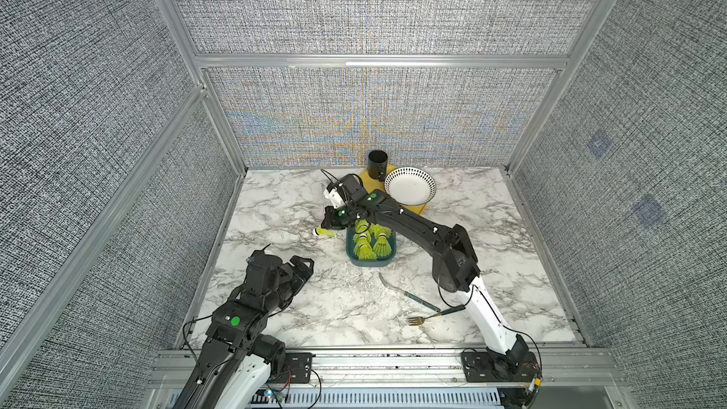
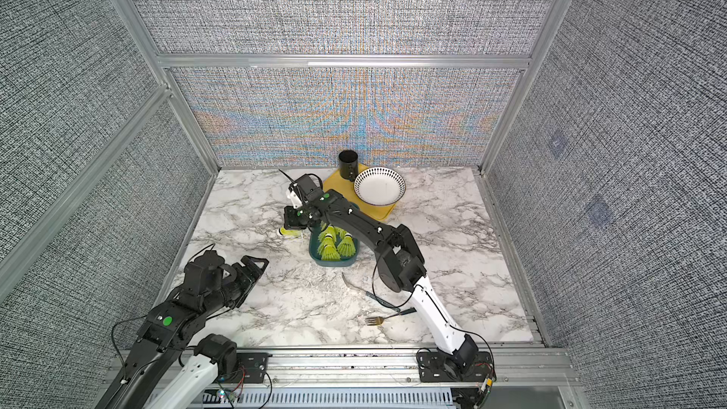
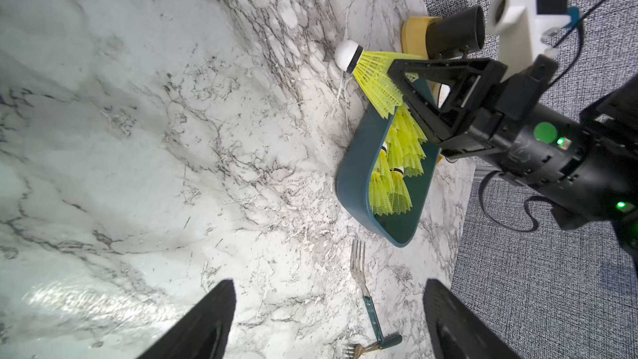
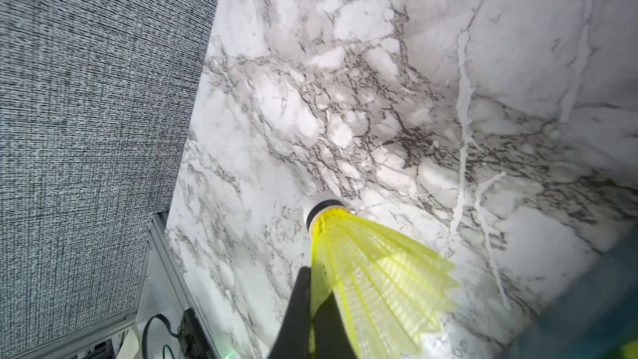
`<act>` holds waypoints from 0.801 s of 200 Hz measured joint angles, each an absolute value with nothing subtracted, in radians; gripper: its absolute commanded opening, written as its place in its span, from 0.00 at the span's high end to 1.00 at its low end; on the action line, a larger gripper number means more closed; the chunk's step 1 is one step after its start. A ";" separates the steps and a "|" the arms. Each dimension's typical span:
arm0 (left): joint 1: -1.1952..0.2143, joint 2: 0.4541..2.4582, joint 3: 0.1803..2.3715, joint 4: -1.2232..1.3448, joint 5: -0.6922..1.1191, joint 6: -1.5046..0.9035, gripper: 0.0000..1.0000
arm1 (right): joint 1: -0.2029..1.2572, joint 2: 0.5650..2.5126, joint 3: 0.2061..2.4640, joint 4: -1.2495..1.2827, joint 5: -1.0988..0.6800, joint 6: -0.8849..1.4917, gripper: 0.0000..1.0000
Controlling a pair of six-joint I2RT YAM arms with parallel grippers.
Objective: Put the shuttlecocks into the storage box
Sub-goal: Pick up the shuttlecock at the center of the board, then place the shuttlecock in the storage box.
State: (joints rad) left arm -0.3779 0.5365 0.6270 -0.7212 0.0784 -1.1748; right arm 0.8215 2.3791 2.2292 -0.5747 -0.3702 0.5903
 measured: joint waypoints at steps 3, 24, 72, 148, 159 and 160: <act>-0.378 0.539 0.628 -0.717 0.078 -1.174 0.12 | 0.823 2.365 2.219 -0.571 -0.365 0.590 1.00; -0.378 0.565 0.631 -0.652 0.098 -1.162 0.11 | 0.834 2.256 2.112 -0.541 -0.313 0.587 1.00; -0.378 0.684 0.643 -0.468 0.198 -1.132 0.11 | 0.858 1.967 1.756 -0.482 -0.131 0.604 1.00; -0.407 1.008 0.734 -0.270 0.429 -1.042 0.10 | 0.876 1.649 1.423 -0.570 0.224 0.889 1.00; -0.414 1.047 0.735 -0.239 0.470 -1.021 0.10 | 0.878 1.646 1.408 -0.595 0.249 0.961 1.00; -0.415 1.053 0.735 -0.234 0.476 -1.019 0.10 | 0.878 1.646 1.406 -0.596 0.250 0.966 1.00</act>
State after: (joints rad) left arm -0.4152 1.0527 0.7345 -0.2344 0.4755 -1.0191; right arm 0.8776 1.6459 1.4063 -0.5964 0.2504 0.9661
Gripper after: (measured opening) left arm 0.900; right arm 0.058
